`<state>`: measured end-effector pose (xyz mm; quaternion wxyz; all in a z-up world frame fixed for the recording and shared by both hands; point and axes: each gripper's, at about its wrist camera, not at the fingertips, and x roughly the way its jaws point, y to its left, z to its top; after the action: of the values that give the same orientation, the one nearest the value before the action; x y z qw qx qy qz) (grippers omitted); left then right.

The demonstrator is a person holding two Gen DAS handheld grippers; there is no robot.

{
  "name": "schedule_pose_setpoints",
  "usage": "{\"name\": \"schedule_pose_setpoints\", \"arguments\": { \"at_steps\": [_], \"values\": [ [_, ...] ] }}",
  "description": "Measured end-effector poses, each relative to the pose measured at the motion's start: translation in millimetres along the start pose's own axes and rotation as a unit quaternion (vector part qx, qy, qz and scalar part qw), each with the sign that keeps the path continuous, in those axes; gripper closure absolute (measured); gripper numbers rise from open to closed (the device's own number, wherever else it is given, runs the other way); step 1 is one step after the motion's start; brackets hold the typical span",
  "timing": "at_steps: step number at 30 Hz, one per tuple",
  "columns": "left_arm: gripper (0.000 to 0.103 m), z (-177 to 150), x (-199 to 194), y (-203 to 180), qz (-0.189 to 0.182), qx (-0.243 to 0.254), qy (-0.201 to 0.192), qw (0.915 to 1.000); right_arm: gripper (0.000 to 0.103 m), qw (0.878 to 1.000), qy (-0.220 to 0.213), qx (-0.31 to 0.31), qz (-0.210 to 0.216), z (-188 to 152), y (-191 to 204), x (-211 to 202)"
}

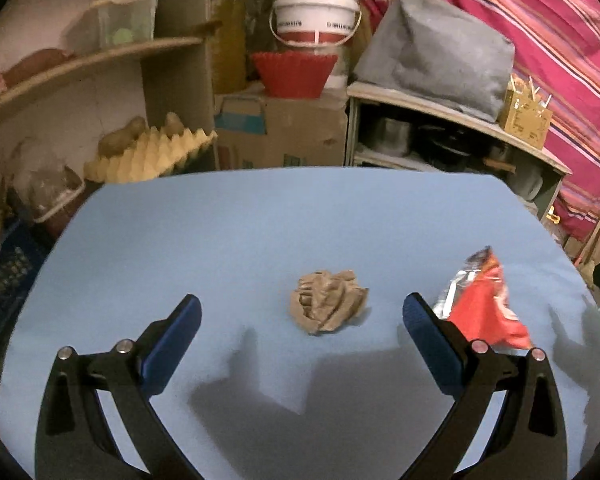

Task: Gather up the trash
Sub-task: 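Grasp the crumpled brown paper ball with the left tool while the right tool grasps the red chip bag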

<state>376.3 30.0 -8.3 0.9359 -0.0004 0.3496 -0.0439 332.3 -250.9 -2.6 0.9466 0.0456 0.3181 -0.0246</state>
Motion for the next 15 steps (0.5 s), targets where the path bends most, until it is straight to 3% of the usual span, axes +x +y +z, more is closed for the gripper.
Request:
{"name": "schedule_pose_setpoints", "arguments": {
  "at_steps": [6,13,15],
  "values": [
    [0.007,4,29,5,-0.007,0.006,0.024,0.9997,0.004,1.0,0.015,-0.021,0.001,1,24,20],
    [0.053,10,60,4,-0.065,0.003,0.084,0.9943,0.004,0.998,0.027,-0.056,0.017,3,61,34],
    [0.057,11,58,3,-0.067,0.009,0.079,0.9945,0.004,0.997,0.027,-0.062,0.023,4,71,36]
  ]
}}
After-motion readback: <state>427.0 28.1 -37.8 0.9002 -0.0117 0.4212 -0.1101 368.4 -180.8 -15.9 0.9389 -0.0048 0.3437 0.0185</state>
